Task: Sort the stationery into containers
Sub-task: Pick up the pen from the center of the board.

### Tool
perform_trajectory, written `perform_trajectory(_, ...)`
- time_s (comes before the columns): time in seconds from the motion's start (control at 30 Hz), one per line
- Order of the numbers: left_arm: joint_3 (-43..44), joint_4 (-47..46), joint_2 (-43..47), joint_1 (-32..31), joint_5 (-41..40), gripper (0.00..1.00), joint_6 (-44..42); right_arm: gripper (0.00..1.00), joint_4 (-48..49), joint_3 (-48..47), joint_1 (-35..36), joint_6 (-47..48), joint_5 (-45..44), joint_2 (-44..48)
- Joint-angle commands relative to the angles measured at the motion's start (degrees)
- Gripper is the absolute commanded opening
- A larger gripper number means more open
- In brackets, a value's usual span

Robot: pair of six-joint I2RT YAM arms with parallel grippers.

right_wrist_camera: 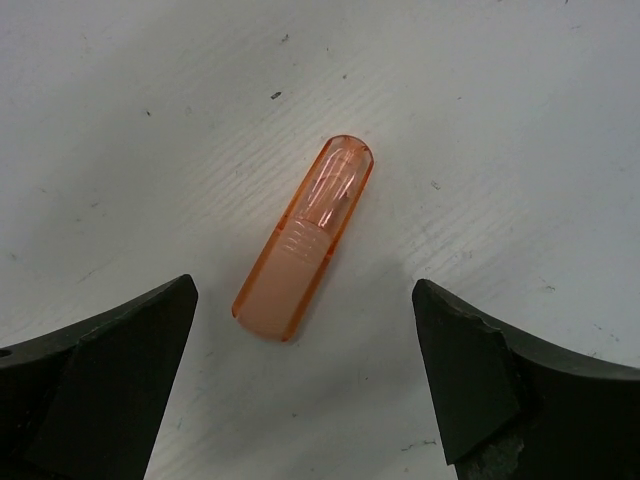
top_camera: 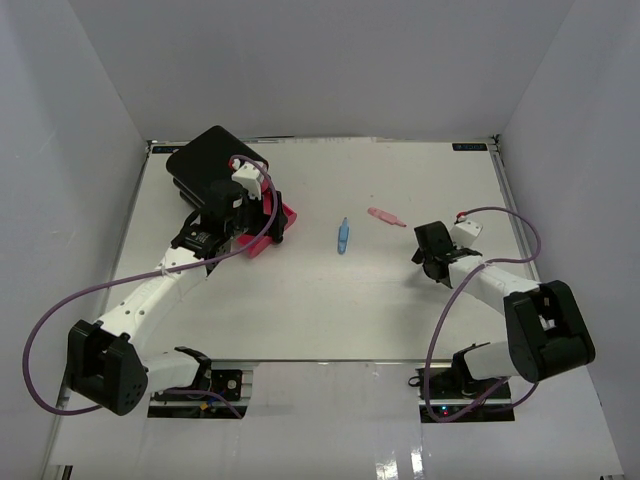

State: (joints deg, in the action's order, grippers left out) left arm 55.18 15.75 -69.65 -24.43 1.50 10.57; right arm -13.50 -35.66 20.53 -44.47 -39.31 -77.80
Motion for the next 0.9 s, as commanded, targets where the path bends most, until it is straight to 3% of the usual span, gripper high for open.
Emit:
perform_trajectory(0.0, -0.2, -1.2, 2.0, 0.2, -0.3, 0.98, 0.4, 0.95, 2.0, -1.5, -0.7, -3.4, -2.1, -2.0)
perform_trajectory(0.43, -0.2, -1.4, 1.4, 0.2, 1.0, 0.98, 1.6, 0.7, 6.3, 0.7, -1.2, -1.1, 2.9, -3.4)
perform_trajectory(0.6, 0.0, -1.4, 0.8, 0.2, 5.9, 0.98, 3.8, 0.61, 8.0, 2.7, -1.2, 0.7, 5.6, -2.4)
perform_trajectory(0.87, 0.1, -1.7, 0.7, 0.1, 14.7, 0.98, 8.1, 0.33, 8.2, 4.5, -1.1, 1.7, 6.8, -2.4)
